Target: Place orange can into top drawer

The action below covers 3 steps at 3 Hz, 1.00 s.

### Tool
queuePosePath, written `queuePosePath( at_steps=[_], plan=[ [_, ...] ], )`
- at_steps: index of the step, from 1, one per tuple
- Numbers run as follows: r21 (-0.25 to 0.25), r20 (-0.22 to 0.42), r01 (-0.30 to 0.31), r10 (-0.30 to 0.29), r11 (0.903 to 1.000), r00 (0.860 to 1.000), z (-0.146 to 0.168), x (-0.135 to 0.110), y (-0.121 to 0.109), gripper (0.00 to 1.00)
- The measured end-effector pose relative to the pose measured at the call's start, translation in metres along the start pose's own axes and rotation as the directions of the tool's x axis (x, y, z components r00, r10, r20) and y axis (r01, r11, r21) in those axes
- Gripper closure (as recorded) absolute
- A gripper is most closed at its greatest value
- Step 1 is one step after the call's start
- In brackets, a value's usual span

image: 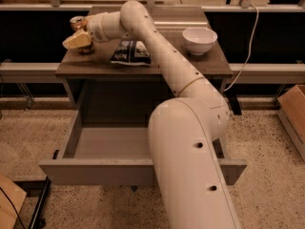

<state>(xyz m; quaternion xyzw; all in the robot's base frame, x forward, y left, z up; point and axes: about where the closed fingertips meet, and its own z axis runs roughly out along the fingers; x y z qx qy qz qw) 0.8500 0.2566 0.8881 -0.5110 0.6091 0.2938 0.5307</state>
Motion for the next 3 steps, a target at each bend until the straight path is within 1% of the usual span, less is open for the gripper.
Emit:
queuePosePath(
  at_steps=[1, 2, 3],
  plan=[
    [0.004, 0.025, 0.010, -0.010, 0.9999, 1.000, -0.013, -0.008, 0.003, 0.49],
    [0.015, 0.036, 0.004, -0.005, 0.9999, 0.999, -0.028, -0.009, 0.011, 0.78],
    [0.058, 0.031, -0.004, 0.002, 0.9983, 1.000, -0.066, -0.013, 0.020, 1.00]
  ],
)
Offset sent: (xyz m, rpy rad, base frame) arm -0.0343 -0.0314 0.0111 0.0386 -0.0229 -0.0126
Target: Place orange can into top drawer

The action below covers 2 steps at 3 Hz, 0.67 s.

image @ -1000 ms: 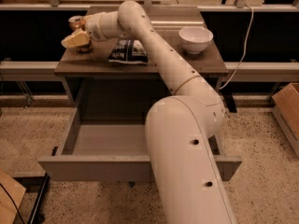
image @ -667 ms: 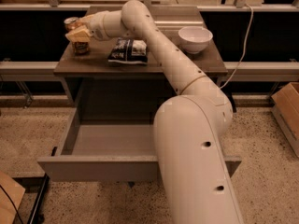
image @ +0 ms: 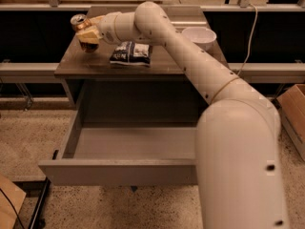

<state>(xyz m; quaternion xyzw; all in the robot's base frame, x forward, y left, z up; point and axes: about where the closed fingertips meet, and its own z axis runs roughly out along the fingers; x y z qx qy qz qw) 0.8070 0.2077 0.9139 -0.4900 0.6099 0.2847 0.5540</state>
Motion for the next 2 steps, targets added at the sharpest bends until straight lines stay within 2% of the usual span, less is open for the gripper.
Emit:
queuePosePath(
  at_steps=[1, 2],
  plan=[
    [-0.038, -0.021, 0.039, -0.040, 0.9985, 0.999, -0.058, -0.007, 0.029, 1.00],
    [-0.101, -0.090, 0.069, -0.078, 0.9925, 0.993, -0.122, -0.003, 0.065, 1.00]
  ],
)
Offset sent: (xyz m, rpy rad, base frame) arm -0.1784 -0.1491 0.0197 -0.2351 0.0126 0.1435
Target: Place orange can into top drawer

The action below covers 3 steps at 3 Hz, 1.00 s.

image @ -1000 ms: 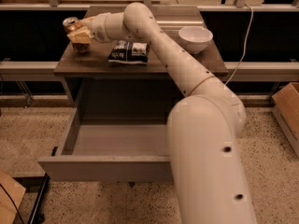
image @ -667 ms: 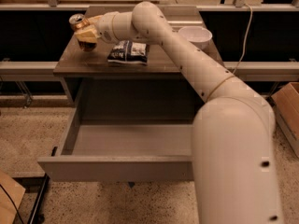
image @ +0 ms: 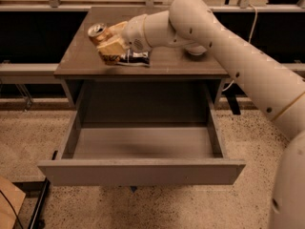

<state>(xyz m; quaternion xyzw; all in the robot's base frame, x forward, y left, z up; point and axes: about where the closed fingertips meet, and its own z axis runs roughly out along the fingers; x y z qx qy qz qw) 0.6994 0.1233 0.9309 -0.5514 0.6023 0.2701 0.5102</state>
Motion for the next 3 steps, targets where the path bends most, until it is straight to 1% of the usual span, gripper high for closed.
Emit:
queuePosePath(
  at_steps=[1, 2, 3],
  plan=[
    [-0.095, -0.101, 0.012, -0.022, 0.9954, 0.995, -0.058, 0.024, 0.055, 1.00],
    [-0.149, -0.160, -0.014, -0.010, 0.9888, 0.987, -0.084, 0.047, 0.084, 1.00],
    [-0.187, -0.169, -0.087, 0.055, 0.9785, 0.984, -0.089, 0.088, 0.102, 1.00]
  ],
)
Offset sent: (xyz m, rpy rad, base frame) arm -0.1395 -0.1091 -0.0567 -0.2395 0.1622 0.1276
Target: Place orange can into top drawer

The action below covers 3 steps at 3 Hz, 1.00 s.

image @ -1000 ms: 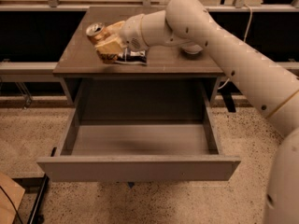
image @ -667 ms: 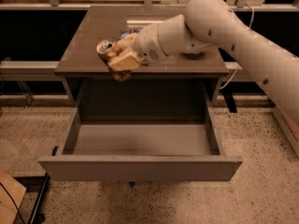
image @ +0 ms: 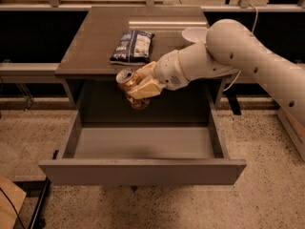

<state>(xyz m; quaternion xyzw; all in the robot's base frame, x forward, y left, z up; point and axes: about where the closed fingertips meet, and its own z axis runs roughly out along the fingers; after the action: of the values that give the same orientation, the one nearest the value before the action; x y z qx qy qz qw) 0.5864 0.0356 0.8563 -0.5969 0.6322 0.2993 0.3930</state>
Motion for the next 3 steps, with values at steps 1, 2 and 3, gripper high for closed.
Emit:
queuePosePath(
  at_steps=[1, 2, 3],
  plan=[
    [-0.001, 0.000, 0.000, 0.000, 1.0000, 1.000, 0.000, 0.000, 0.000, 1.00],
    [-0.024, 0.032, -0.007, 0.008, 0.9997, 0.999, 0.019, 0.016, 0.002, 1.00],
    [-0.047, 0.104, -0.017, 0.022, 0.9987, 0.994, 0.038, 0.040, 0.005, 1.00]
  ],
)
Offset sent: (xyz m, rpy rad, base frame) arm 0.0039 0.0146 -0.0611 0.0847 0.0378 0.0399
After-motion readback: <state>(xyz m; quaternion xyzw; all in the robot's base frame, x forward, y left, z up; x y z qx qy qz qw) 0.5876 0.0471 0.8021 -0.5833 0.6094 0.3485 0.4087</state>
